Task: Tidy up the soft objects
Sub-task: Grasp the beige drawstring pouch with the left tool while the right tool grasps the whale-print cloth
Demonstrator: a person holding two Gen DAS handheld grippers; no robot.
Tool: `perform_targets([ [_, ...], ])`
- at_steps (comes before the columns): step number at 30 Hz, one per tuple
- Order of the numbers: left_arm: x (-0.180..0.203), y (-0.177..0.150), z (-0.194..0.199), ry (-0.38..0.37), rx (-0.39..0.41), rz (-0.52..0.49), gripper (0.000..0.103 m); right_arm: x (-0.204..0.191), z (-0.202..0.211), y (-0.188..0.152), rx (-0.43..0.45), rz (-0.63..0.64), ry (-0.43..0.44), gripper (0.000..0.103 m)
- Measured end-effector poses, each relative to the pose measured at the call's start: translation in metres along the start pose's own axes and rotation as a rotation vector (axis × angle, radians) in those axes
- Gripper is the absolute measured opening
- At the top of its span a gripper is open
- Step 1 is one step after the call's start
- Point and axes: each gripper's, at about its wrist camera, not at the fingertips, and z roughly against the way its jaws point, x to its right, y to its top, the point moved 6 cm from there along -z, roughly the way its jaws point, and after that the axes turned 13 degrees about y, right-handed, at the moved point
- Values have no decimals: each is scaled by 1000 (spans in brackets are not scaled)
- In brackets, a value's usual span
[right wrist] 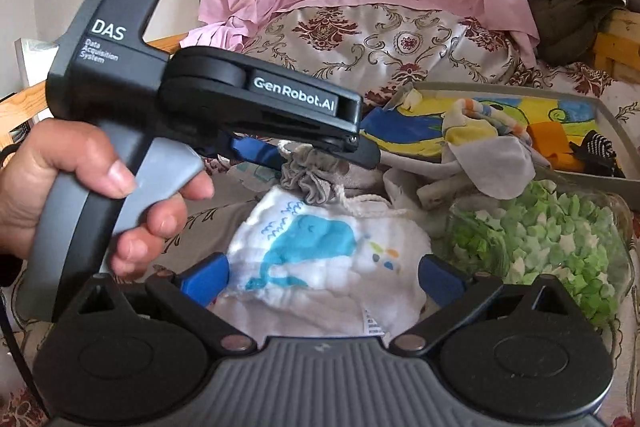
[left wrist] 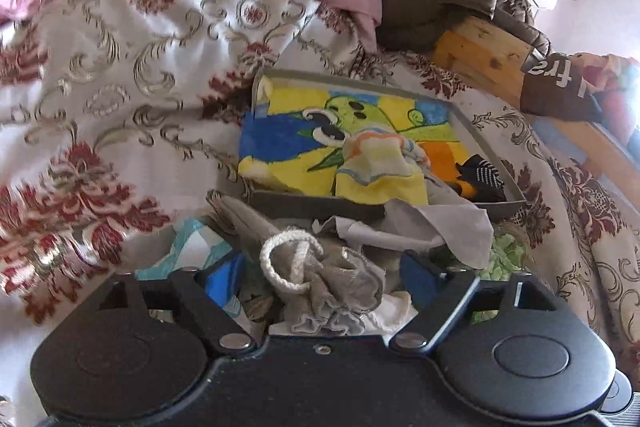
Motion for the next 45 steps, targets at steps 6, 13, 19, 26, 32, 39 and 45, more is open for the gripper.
perform_targets([
  [6, -2, -5, -7, -13, -44, 6, 54, 5, -2, -2, -13, -46, 34, 102],
  [13, -4, -2, -1, -9, -17, 26, 44, 5, 1, -2, 0, -57, 52, 89],
  [19, -6, 2, 7, -9, 6, 57, 42, 8, 3, 0, 10, -75, 37, 74],
  [26, 0, 6, 35, -10, 56, 52, 42, 12, 9, 1, 24, -94, 4, 43],
  [32, 6, 6, 71, -19, 115, 34, 42, 13, 29, 9, 82, -102, -20, 30],
  [39, 9, 3, 113, -57, 154, 99, 42, 13, 79, 14, 153, -145, -11, 29],
  [45, 19, -15, 144, -68, 163, 99, 42, 20, 120, 10, 176, -186, -60, 29],
])
